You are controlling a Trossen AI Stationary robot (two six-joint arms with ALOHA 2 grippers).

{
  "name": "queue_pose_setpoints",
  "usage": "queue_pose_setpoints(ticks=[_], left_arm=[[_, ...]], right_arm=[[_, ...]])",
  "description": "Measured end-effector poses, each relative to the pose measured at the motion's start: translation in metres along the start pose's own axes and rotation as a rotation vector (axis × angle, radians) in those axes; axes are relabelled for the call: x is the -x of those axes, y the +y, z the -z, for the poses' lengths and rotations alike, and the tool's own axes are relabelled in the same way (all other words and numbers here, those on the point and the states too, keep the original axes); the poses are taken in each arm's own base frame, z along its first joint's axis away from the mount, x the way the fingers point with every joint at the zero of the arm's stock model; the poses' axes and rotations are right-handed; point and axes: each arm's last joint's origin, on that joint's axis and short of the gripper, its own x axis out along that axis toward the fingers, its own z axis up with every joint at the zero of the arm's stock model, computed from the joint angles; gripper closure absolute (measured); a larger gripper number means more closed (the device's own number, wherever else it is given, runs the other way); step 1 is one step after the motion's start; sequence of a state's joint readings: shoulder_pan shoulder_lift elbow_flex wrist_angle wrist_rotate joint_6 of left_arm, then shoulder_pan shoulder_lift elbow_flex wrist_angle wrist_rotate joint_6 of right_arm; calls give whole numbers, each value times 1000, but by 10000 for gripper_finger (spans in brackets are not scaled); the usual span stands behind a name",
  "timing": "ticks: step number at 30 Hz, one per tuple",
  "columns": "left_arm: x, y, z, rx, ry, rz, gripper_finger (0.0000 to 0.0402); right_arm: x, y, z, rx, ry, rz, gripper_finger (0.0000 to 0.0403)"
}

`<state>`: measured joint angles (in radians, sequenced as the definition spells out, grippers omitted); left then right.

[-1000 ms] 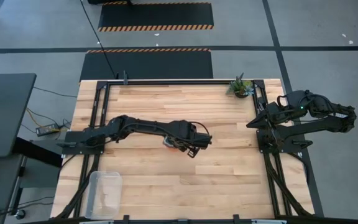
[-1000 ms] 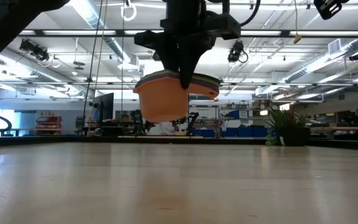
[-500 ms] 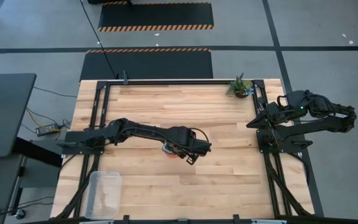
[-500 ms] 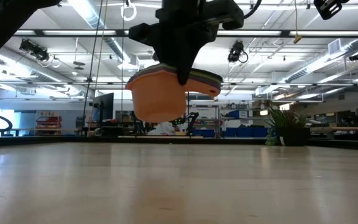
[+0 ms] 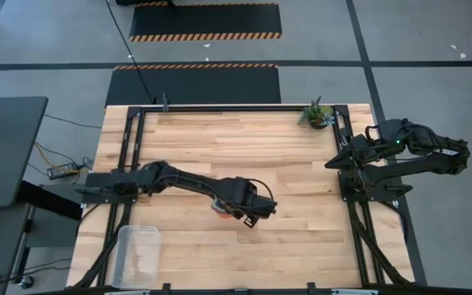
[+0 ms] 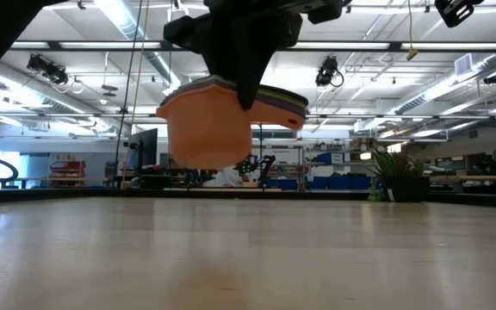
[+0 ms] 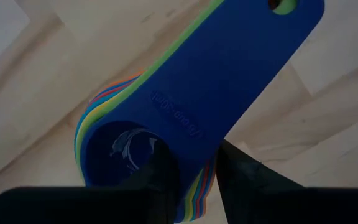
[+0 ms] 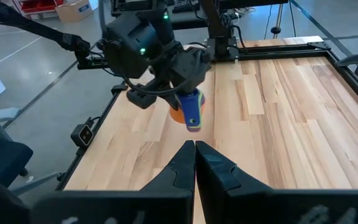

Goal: Nest measuring cups in basket
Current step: Put the stacked measuring cups into the transparent bin

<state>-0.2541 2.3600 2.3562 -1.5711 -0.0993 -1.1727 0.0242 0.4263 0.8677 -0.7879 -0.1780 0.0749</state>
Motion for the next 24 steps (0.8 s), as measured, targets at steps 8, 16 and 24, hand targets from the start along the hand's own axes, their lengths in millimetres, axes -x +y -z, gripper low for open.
queue_pose_setpoints(ticks=[8, 16, 24], left_arm=[[1, -5, 13, 28, -29, -7, 310], [1, -2, 4, 44, -64, -23, 310], [-2, 11, -23, -169, -106, -67, 310]], right_arm=[[0, 0, 0, 0, 0, 0, 385], [0, 0, 0, 0, 0, 0, 385], [0, 0, 0, 0, 0, 0, 385]])
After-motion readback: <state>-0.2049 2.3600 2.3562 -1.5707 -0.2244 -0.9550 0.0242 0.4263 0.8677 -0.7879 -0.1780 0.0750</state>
